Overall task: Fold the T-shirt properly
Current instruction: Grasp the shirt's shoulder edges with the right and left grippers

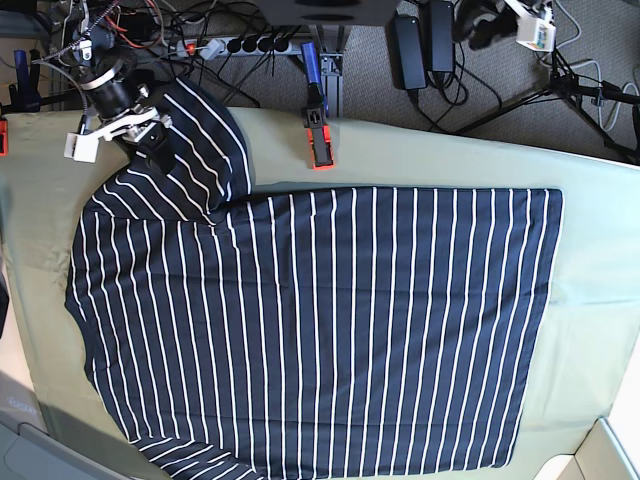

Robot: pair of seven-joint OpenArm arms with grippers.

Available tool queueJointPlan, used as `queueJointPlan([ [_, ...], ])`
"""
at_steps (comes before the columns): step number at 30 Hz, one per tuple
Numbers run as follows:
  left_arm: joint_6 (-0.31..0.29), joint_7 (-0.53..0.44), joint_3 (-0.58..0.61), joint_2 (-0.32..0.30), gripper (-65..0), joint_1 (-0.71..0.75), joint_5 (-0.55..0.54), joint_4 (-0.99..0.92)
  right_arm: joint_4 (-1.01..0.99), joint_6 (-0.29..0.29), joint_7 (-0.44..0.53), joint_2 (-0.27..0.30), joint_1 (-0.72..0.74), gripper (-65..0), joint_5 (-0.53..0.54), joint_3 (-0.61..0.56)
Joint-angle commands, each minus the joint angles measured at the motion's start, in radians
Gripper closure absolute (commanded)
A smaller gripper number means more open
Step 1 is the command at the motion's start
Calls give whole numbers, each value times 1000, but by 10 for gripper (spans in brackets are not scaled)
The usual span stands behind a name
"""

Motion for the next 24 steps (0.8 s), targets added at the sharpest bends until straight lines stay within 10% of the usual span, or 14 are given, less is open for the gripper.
queueJointPlan([
  [1,-19,2,-22,-15,-245,17,-29,28,0,-25,-75,-3,-12,-249,-27,-14],
  [7,-19,127,-165,-47,-246,17,-199,132,0,-25,-73,-3,-11,0,-40,-13],
  [24,40,154,-233,-269,-367,-321,-251,-55,0,-26,-67,-3,-9,0,-116,-13],
])
